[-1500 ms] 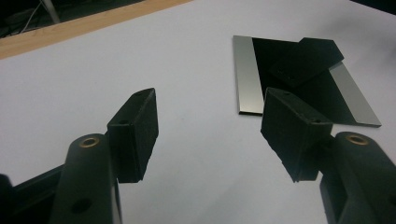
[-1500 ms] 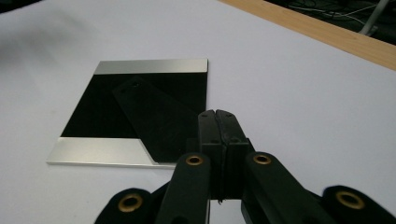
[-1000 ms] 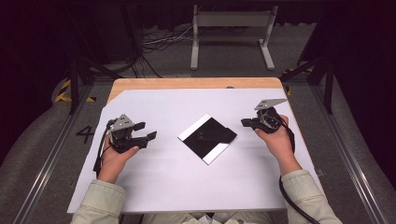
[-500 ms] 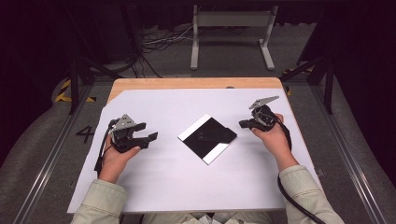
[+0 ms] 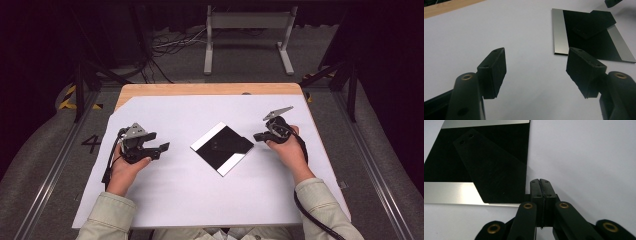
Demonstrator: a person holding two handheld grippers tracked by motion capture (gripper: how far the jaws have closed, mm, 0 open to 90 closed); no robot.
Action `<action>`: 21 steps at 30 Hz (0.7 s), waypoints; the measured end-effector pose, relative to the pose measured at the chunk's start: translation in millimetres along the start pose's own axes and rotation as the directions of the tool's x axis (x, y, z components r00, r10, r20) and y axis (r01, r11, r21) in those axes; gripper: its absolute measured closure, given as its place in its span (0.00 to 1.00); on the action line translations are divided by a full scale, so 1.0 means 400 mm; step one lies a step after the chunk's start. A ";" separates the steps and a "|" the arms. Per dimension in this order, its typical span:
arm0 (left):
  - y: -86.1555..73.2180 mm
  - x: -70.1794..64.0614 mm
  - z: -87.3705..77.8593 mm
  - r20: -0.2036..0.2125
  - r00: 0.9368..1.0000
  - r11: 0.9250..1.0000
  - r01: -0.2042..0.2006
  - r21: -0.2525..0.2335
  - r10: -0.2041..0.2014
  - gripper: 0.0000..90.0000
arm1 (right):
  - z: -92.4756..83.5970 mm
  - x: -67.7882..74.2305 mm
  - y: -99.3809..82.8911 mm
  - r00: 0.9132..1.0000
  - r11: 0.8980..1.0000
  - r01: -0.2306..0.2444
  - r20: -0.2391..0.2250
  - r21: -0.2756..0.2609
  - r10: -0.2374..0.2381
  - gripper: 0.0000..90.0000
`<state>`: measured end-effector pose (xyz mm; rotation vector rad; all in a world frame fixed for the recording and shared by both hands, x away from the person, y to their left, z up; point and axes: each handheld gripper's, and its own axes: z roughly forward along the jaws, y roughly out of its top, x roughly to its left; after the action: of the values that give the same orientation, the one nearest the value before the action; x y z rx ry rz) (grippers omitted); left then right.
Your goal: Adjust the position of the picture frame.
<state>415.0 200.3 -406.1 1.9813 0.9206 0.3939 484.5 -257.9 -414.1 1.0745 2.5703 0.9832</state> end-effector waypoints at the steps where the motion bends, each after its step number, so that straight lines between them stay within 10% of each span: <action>1: 0.000 0.000 0.000 0.001 1.000 1.000 0.001 0.002 -0.001 0.37 | 0.004 0.001 -0.001 1.000 1.000 0.001 -0.004 0.003 -0.001 1.00; 21: 0.001 -0.001 0.005 0.002 1.000 1.000 0.002 0.002 -0.002 0.36 | 0.031 0.012 -0.012 1.000 0.999 0.010 -0.012 0.033 -0.010 1.00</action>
<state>416.2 198.8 -407.0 1.9825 0.9221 0.3905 483.4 -251.0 -426.2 1.0656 2.6078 0.9517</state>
